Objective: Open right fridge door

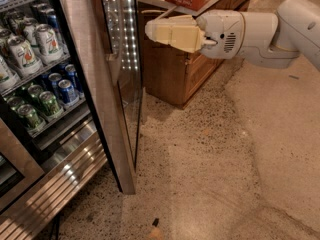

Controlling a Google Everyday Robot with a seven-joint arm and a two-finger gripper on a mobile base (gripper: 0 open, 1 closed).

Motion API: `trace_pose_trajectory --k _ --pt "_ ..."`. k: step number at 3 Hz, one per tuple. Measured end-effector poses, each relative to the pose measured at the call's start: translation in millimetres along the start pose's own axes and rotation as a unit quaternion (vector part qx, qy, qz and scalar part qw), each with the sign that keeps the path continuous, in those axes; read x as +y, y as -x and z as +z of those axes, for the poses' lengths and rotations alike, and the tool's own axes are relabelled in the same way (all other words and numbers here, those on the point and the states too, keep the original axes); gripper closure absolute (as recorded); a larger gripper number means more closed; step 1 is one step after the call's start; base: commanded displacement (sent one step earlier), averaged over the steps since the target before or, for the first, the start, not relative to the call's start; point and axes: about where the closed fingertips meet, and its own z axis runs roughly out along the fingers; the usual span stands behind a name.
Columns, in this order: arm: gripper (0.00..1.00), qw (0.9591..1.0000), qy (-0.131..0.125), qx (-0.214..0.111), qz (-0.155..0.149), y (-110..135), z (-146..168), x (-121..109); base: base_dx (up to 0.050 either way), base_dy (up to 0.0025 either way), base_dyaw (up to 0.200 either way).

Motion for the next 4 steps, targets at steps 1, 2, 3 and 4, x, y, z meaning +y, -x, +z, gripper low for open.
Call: trace_pose_trajectory --k 1,2,3,4 --pt "1.00 1.0000 0.000 0.000 0.000 0 0 0 0.000 0.00000 0.000" --pt "1.00 0.9996 -0.009 -0.007 0.027 -32 6 -12 0.000 0.00000 0.000" --pt "1.00 0.9996 -0.009 -0.007 0.027 -31 3 -17 0.000 0.00000 0.000" --pt "1.00 0.9980 -0.020 -0.021 0.056 -67 9 -31 0.000 0.00000 0.000"
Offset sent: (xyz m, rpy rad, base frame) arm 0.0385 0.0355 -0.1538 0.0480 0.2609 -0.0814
